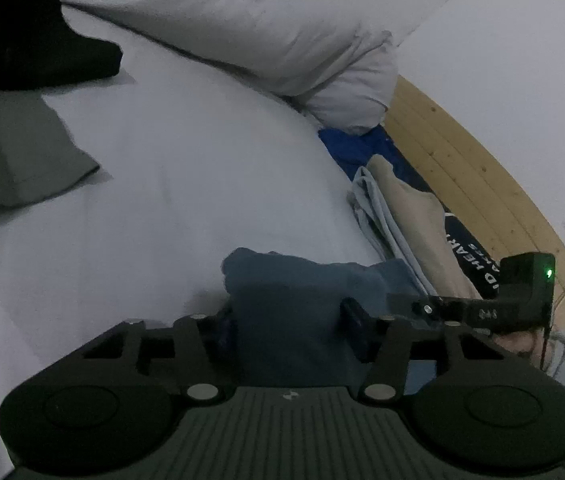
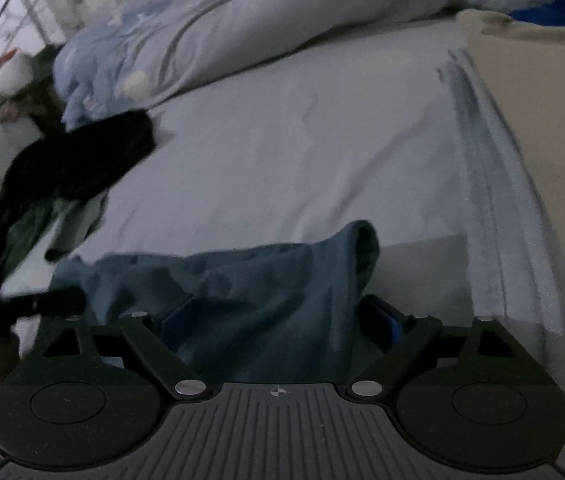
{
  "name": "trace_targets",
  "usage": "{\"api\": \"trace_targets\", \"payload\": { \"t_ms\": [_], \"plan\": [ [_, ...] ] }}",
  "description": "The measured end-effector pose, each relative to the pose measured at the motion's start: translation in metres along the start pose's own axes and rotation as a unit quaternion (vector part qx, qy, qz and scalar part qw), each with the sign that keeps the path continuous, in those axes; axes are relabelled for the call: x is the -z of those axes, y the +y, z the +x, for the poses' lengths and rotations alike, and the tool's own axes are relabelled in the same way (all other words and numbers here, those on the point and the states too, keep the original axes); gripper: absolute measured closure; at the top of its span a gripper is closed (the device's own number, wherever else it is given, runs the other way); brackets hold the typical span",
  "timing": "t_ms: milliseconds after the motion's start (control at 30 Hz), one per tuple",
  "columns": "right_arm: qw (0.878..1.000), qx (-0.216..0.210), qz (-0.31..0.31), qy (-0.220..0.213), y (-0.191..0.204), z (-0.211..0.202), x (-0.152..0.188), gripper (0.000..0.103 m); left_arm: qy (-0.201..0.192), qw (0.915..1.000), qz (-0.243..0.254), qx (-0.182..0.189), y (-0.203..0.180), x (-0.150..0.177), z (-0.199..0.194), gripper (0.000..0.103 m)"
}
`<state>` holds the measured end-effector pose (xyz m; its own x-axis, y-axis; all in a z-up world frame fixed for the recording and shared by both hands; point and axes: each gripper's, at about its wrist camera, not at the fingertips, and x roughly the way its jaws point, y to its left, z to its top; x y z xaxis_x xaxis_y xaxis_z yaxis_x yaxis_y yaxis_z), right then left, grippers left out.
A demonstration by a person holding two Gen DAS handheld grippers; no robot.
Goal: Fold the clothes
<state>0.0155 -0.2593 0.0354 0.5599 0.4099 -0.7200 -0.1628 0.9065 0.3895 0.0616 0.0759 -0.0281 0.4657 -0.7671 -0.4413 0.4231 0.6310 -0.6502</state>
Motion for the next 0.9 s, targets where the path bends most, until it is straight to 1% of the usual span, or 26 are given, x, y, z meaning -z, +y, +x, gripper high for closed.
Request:
{"api": "trace_targets", "payload": {
  "t_ms": [33, 100, 167, 267, 300, 333, 367, 400, 433, 500, 533, 633, 733, 800, 900],
  "plan": [
    [1.0, -0.011, -0.008, 0.003, 0.0, 0.002, 0.001, 0.0, 0.002, 1.0, -0.006, 0.003, 0.003, -0.001, 0.0, 0.06],
    [0.999, -0.024, -0.022, 0.007, -0.001, 0.005, 0.001, 0.0, 0.005, 0.9997, -0.022, 0.008, 0.008, -0.003, 0.0, 0.068],
    [0.999, -0.036, -0.024, 0.003, -0.004, 0.005, 0.0, 0.0, 0.007, 0.9992, -0.037, 0.016, 0.012, -0.002, 0.0, 0.073],
    [0.998, -0.067, -0.003, -0.008, -0.016, 0.001, 0.0, 0.0, 0.01, 0.9984, -0.052, 0.017, 0.015, -0.003, 0.002, 0.076],
    [0.997, -0.075, 0.004, -0.011, -0.018, 0.001, -0.001, 0.002, 0.011, 0.9984, -0.054, 0.015, 0.015, -0.003, 0.002, 0.077],
    [0.997, -0.079, 0.004, -0.012, -0.019, 0.003, -0.002, 0.005, 0.012, 0.9984, -0.054, 0.01, 0.013, -0.003, 0.003, 0.078],
    [0.997, -0.077, -0.002, -0.01, -0.017, 0.004, -0.002, 0.023, 0.013, 0.9985, -0.054, 0.004, 0.011, -0.004, 0.004, 0.078],
    [0.998, -0.067, -0.009, -0.01, -0.015, 0.003, -0.002, 0.057, 0.013, 0.9986, -0.05, -0.005, 0.008, -0.004, 0.004, 0.08],
    [0.998, -0.054, -0.012, -0.007, -0.012, 0.004, -0.003, 0.069, 0.013, 0.9989, -0.043, -0.011, 0.003, -0.005, 0.003, 0.08],
    [0.999, -0.047, -0.027, -0.005, -0.003, 0.004, -0.003, 0.083, 0.011, 0.9993, -0.026, -0.025, -0.009, -0.008, -0.002, 0.082],
    [0.998, -0.039, -0.044, -0.007, 0.004, 0.001, -0.002, 0.084, 0.008, 0.9993, -0.017, -0.031, -0.016, -0.009, -0.006, 0.082],
    [0.995, -0.012, -0.09, -0.043, 0.026, -0.023, 0.003, 0.086, -0.013, 0.9987, 0.016, -0.046, -0.045, -0.012, -0.024, 0.082],
    [0.989, 0.004, -0.107, -0.104, 0.05, -0.065, 0.008, 0.086, -0.04, 0.9964, 0.048, -0.056, -0.08, -0.01, -0.049, 0.083],
    [0.982, 0.015, -0.117, -0.146, 0.068, -0.1, 0.017, 0.087, -0.06, 0.9939, 0.075, -0.055, -0.111, -0.006, -0.07, 0.083],
    [0.972, 0.035, -0.136, -0.19, 0.093, -0.15, 0.034, 0.087, -0.083, 0.9887, 0.115, -0.049, -0.154, 0.002, -0.098, 0.083]
  ]
}}
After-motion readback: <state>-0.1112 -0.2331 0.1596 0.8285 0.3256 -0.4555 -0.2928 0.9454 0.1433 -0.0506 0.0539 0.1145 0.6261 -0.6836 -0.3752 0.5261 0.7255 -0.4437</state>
